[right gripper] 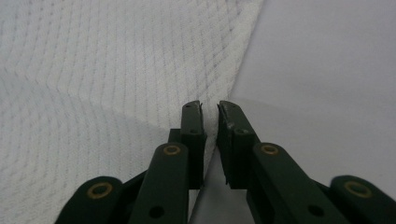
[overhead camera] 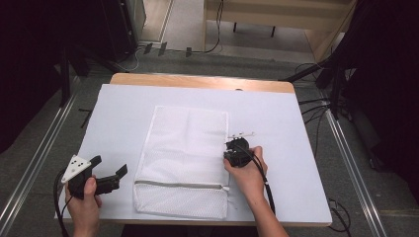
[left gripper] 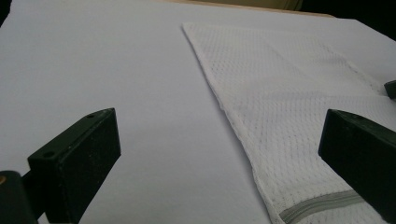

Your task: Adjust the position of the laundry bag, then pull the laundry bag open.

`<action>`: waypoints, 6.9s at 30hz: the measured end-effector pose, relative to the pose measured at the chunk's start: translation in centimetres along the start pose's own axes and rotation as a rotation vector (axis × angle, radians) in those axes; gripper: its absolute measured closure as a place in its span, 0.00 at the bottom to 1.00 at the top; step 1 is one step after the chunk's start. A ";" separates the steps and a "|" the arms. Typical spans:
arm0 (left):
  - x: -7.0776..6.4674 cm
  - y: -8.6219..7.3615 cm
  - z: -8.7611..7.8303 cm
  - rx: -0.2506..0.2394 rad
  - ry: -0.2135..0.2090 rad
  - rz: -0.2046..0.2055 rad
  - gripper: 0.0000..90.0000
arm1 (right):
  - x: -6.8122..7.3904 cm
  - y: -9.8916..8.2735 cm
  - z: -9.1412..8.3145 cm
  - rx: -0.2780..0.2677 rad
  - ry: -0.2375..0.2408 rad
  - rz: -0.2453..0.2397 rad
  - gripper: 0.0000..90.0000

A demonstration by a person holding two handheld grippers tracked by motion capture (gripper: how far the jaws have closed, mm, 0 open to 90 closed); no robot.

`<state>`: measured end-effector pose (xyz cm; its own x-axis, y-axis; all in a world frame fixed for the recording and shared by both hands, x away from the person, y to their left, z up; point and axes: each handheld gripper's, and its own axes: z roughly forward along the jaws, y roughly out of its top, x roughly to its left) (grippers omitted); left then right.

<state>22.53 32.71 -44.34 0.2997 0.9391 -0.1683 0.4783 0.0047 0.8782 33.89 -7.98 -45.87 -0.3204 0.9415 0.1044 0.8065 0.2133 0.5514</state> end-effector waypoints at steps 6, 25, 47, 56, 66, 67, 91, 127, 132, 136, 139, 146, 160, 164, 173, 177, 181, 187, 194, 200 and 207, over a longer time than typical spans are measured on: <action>0.0 0.0 0.0 0.001 0.001 0.000 0.00 | -0.4 0.1 -0.1 0.006 0.039 0.016 1.00; -0.2 -0.1 0.2 0.007 -0.002 0.007 0.00 | -4.2 0.4 -1.6 -0.024 0.040 0.051 1.00; -0.4 -0.2 0.4 0.019 -0.002 0.014 0.00 | -9.3 0.8 -2.8 -0.057 -0.003 0.083 1.00; -0.5 -0.2 0.6 0.023 -0.004 0.019 0.00 | -10.1 0.9 -2.6 -0.094 -0.013 0.064 0.92; -0.6 -0.3 0.7 0.029 -0.008 0.018 0.00 | -11.0 -1.3 -4.9 -0.169 0.029 0.046 0.67; -0.6 -0.3 0.7 0.032 -0.007 0.020 0.00 | -11.5 -2.2 -5.6 -0.183 0.033 0.053 0.66; -4.6 -0.4 2.3 0.064 -0.100 0.083 0.00 | -12.1 -10.6 -9.4 -0.245 0.139 0.091 0.55; -21.2 1.4 9.7 0.199 -0.312 0.261 0.00 | -6.8 -14.1 -6.6 -0.277 0.051 -0.005 0.98; -23.3 2.1 10.7 0.217 -0.346 0.273 0.00 | -8.4 -13.9 -6.5 -0.263 0.174 0.067 1.00; -24.6 2.4 11.5 0.231 -0.321 0.272 0.07 | -8.2 -13.8 -6.6 -0.292 0.167 0.043 1.00; -25.3 2.5 12.1 0.240 -0.321 0.268 0.12 | -8.0 -13.8 -6.8 -0.319 0.168 0.036 1.00; -27.5 3.0 13.3 0.272 -0.328 0.246 0.36 | -7.8 -13.6 -7.8 -0.389 0.167 0.031 1.00; -32.6 4.5 15.9 0.355 -0.361 0.245 0.53 | -7.4 -13.4 -8.0 -0.422 0.175 0.008 1.00; -33.7 4.5 16.7 0.380 -0.368 0.237 0.52 | -7.3 -13.3 -8.0 -0.422 0.178 0.007 1.00; -34.5 4.5 17.9 0.429 -0.320 0.252 0.58 | -7.1 -13.2 -7.9 -0.422 0.187 0.004 1.00; -33.6 4.8 17.9 0.435 -0.379 0.208 0.70 | -7.2 -13.2 -7.9 -0.423 0.189 0.005 1.00; -33.1 5.1 17.6 0.423 -0.392 0.185 0.77 | -7.3 -13.2 -7.9 -0.424 0.189 0.006 1.00; -32.0 5.2 17.5 0.424 -0.426 0.136 0.86 | -7.3 -13.1 -7.9 -0.420 0.188 0.010 1.00; -31.6 4.8 17.5 0.436 -0.449 0.118 0.91 | -7.2 -13.1 -7.7 -0.416 0.186 0.001 1.00; -30.8 4.6 17.2 0.427 -0.470 0.084 0.95 | -7.2 -13.1 -7.8 -0.415 0.184 0.002 1.00; -29.6 4.4 16.6 0.418 -0.508 0.075 0.97 | -7.1 -13.1 -7.9 -0.417 0.169 0.000 1.00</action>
<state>29.44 -0.78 -42.97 0.6477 0.6524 -0.3935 0.6905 -0.2845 0.6650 21.69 -19.47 -47.32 -0.4250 0.8782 0.2195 0.5488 0.0572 0.8340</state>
